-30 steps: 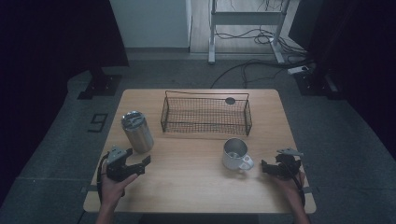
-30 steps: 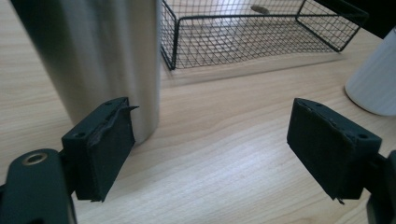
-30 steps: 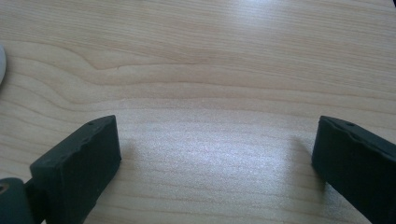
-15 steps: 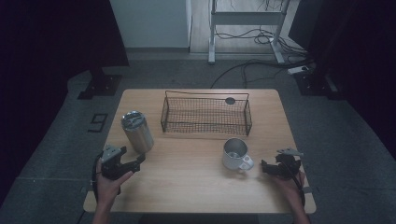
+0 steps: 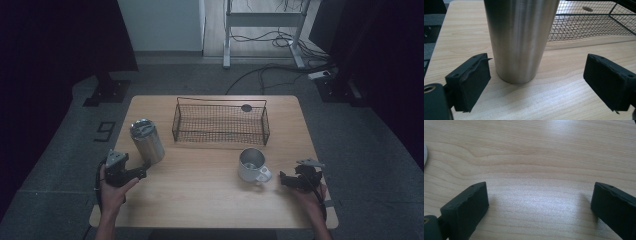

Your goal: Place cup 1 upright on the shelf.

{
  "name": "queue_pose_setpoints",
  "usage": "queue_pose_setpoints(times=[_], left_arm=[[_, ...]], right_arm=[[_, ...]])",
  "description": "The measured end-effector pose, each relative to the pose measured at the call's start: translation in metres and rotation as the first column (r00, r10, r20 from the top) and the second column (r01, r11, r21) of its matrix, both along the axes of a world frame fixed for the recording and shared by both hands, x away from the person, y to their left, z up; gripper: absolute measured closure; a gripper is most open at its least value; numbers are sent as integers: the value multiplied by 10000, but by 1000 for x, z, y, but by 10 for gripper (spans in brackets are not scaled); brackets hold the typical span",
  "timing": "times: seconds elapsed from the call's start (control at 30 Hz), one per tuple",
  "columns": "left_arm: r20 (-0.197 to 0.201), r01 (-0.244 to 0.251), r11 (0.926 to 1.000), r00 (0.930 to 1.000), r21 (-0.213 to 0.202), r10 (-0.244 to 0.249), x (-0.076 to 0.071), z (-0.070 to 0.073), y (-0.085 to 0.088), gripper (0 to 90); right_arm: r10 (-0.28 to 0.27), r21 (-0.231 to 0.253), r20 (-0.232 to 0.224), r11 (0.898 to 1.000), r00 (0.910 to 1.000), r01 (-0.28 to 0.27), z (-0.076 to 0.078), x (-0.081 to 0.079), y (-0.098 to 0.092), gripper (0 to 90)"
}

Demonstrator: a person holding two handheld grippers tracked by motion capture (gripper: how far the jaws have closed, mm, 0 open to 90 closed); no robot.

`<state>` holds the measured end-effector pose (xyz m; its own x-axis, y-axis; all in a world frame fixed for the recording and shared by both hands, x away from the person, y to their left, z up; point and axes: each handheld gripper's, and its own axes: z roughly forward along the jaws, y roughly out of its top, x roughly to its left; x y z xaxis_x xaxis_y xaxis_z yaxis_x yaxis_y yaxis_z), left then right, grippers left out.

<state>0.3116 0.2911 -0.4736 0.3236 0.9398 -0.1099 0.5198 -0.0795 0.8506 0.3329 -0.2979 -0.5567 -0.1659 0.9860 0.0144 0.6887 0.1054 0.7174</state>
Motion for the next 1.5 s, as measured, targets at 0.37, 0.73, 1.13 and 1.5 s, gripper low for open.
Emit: queue_pose_setpoints(times=[0.37,0.73,1.13,1.5], left_arm=[[-292,184,9994,9994,302,-175,15,-3,-6,50],[-288,132,9996,9995,229,-126,28,9,-4,35],[-373,83,9993,9993,356,-70,39,8,-7,24],[-400,-104,9987,9991,491,124,49,4,-7,26]], right_arm=[[4,2,0,10000,10000,-4,0,0,0,12],[8,1,3,10000,10000,-8,0,0,0,13],[8,1,2,10000,10000,-8,0,0,0,13],[8,2,3,10000,10000,-8,0,0,0,13]])
